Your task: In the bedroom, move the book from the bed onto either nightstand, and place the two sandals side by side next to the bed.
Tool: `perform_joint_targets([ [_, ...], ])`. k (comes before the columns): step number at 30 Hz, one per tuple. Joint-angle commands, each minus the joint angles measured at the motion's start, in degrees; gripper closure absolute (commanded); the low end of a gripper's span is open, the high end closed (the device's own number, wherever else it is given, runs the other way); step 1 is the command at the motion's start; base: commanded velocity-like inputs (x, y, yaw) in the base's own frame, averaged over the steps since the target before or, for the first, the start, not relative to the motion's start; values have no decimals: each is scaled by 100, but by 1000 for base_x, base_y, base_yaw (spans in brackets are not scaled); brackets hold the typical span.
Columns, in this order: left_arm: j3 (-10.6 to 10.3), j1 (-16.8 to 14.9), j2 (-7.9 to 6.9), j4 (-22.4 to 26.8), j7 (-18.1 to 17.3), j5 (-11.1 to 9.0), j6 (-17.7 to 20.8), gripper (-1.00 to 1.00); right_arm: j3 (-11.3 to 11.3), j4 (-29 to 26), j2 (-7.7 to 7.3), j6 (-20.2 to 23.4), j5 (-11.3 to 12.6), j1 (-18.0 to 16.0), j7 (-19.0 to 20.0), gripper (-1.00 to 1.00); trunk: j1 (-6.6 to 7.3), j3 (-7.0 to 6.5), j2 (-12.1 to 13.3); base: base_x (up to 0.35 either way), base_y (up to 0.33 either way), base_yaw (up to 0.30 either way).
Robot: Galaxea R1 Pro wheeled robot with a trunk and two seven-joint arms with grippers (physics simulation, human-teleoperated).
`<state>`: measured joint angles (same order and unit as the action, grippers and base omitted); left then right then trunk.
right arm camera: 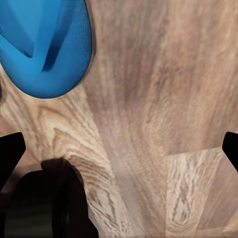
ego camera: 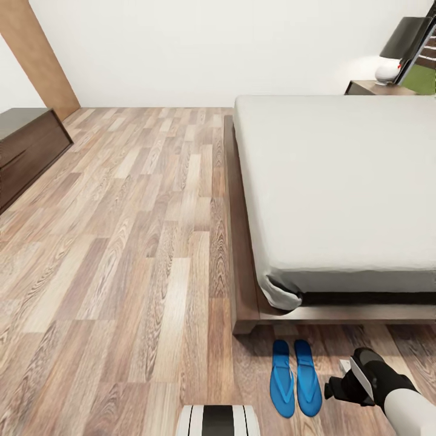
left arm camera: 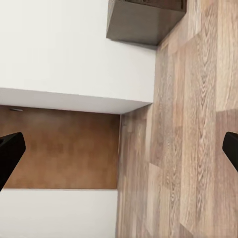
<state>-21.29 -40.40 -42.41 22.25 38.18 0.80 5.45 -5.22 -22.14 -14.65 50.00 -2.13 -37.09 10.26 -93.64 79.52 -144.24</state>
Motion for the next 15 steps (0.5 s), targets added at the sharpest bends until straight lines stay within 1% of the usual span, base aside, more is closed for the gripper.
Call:
perform_joint_targets([
  [1,-47,-3,-6,6,30,8,56,-100,-33,13,0,23,-26,-1,20,-100,3,-19,0,0,0,0],
  [7,-49,-3,-7,4,16,8,54,-100,-32,91,-40,14,-31,0,20,-100,19,-152,8,0,0,0],
  [12,-50,0,-8,1,10,10,50,-100,-32,136,-75,-65,-30,4,23,-100,19,-152,8,0,0,0],
  [15,-50,7,-9,0,8,11,45,-100,-32,222,-100,-211,-26,6,29,-100,26,-218,12,0,0,0],
])
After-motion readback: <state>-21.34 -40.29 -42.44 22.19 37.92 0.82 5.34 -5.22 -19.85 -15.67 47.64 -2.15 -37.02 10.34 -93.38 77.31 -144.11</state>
